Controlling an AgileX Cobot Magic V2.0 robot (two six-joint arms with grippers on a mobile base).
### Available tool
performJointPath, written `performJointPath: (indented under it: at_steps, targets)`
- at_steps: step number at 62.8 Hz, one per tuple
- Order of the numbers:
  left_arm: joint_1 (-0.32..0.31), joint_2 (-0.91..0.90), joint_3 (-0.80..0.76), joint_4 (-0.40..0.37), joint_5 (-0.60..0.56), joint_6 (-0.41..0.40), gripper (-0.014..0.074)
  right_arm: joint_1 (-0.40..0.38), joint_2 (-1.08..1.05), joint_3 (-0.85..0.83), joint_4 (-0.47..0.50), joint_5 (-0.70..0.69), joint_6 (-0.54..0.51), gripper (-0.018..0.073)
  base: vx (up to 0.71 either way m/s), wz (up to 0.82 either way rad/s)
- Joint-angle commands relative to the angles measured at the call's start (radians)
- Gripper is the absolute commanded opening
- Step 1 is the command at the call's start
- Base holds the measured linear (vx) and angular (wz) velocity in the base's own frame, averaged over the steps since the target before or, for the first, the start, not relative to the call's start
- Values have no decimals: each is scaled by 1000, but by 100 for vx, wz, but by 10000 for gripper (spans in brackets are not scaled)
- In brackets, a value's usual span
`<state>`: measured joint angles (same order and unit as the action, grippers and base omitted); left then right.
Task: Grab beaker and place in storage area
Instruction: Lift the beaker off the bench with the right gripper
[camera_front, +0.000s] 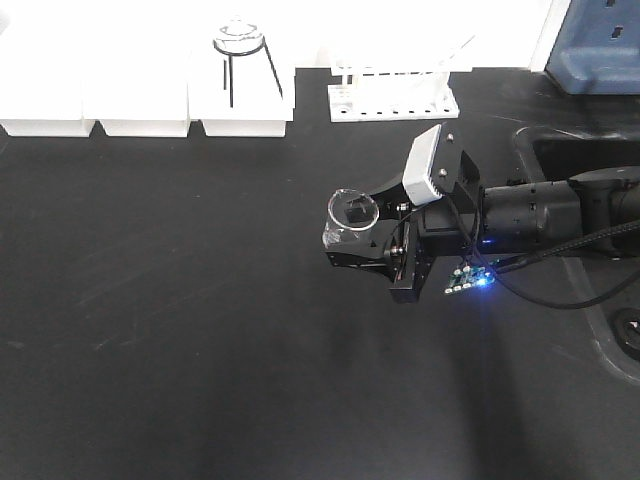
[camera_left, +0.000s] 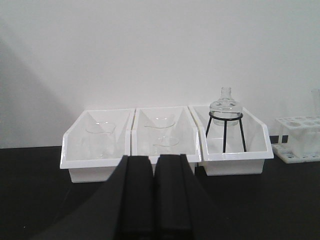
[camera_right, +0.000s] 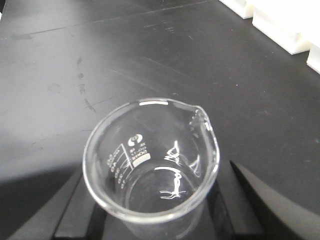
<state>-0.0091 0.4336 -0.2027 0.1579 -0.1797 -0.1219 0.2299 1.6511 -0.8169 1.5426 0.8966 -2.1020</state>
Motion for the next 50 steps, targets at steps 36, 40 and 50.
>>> performJointPath:
  at_steps: [36, 40, 50]
  targets:
    - [0, 11, -33, -7, -86, -8, -6, -4, -42, -20, 48, 67, -9, -6, 0, 0]
    - [0, 11, -33, -7, -86, -8, -6, -4, -42, -20, 48, 67, -9, -6, 0, 0]
    - [0, 11, -33, -8, -86, -8, -6, -4, -42, -20, 48, 67, -9, -6, 0, 0]
